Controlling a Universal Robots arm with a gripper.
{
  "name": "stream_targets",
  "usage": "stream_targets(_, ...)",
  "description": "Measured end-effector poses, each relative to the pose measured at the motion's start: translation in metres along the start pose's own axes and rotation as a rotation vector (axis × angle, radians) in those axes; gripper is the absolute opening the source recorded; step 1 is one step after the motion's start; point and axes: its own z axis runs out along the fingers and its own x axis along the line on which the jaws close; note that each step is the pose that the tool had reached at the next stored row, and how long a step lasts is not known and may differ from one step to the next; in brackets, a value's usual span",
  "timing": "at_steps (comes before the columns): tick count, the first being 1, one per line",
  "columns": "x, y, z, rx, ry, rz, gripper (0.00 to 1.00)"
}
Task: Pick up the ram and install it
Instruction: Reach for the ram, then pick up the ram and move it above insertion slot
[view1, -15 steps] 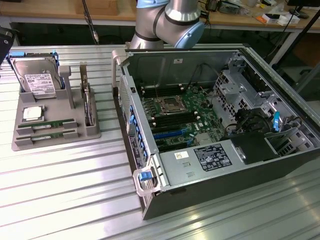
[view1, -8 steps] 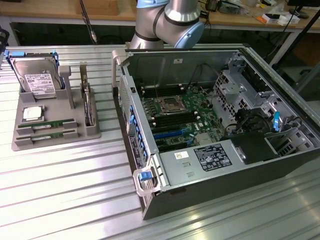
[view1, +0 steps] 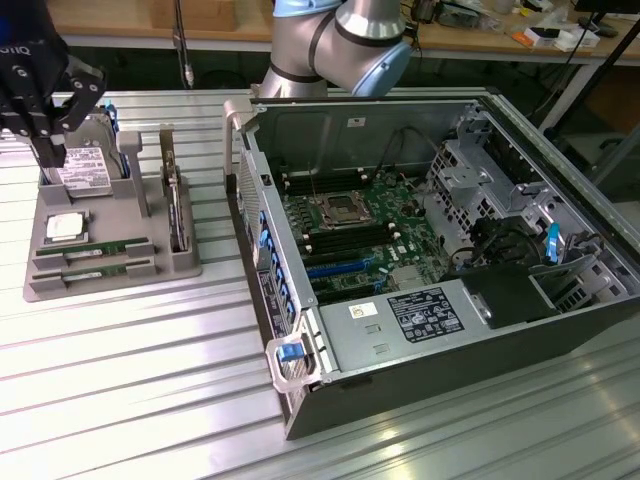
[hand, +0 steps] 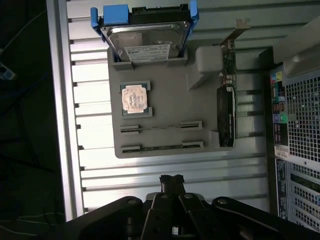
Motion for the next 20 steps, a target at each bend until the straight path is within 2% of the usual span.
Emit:
stream_targets(1,-0.009,0.0007,0.0005,0.0001,0.0021,0.000,0.11)
stream_targets(3,-0.019,0.0015,0.0008,0.0003,0.0044,0.000,0.11)
stream_targets(14,-0.020,0.0015,0.0008,0.0003,0.0046,-0.002,0.11)
stream_targets(20,-0.020,0.0015,0.0008,-0.0005,0.0077,-0.073,0.11)
